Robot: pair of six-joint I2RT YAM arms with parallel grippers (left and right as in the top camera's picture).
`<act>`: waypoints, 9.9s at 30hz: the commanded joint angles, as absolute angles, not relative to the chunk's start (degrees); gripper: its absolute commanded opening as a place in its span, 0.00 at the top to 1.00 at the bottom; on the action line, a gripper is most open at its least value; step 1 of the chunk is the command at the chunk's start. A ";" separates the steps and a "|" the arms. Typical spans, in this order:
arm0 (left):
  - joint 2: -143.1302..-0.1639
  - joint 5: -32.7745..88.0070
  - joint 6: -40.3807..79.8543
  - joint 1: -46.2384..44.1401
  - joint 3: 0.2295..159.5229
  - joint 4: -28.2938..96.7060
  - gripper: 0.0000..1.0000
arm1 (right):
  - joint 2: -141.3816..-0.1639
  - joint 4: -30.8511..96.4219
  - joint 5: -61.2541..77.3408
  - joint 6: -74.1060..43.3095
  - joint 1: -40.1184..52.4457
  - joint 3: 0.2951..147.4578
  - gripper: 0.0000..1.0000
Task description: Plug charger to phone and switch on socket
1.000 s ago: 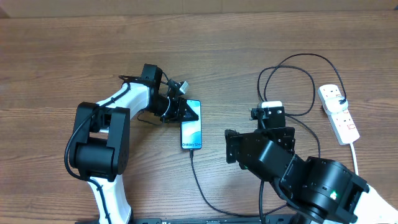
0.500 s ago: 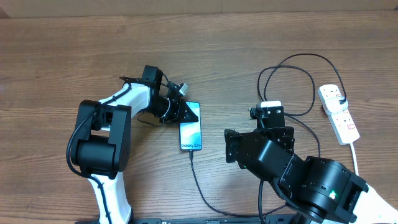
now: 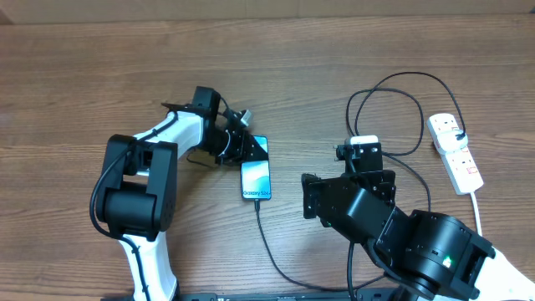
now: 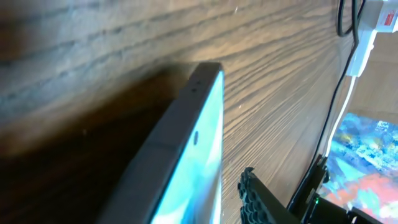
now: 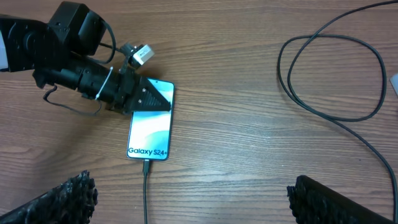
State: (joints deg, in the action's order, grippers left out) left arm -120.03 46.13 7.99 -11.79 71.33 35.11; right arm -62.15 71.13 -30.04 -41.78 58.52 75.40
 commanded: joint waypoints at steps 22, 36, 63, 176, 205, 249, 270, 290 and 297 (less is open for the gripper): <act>-120.64 37.52 3.57 -14.02 71.75 39.07 0.53 | -61.84 70.81 -30.85 -42.24 58.39 76.07 0.00; -120.64 36.38 4.03 -14.06 71.75 37.26 0.46 | -61.87 70.63 -30.83 -42.24 58.39 76.07 0.00; -120.64 23.40 20.21 -14.28 71.77 40.05 0.36 | -61.87 69.54 -30.83 -42.22 58.39 76.07 0.00; -69.38 2.46 18.06 -11.64 87.50 57.39 0.00 | -70.96 77.38 -31.70 -81.73 58.30 76.07 0.80; -41.08 -9.41 20.95 -11.64 87.11 72.62 0.00 | -68.31 97.06 -30.76 -91.29 29.28 76.07 0.96; -32.93 -19.53 30.46 -11.64 68.82 73.32 0.01 | -105.89 67.81 0.84 -29.93 -30.87 86.50 0.96; -32.93 -19.90 30.44 -11.64 68.82 73.49 0.01 | -114.37 65.87 0.80 -27.97 -30.87 89.82 0.96; -32.93 -19.92 30.41 -11.64 68.82 73.49 0.00 | -116.07 62.43 2.83 -28.75 -30.48 89.86 0.96; -32.93 -19.90 30.41 -11.64 68.82 73.49 0.01 | -116.07 62.15 5.21 -30.44 -29.15 89.86 0.96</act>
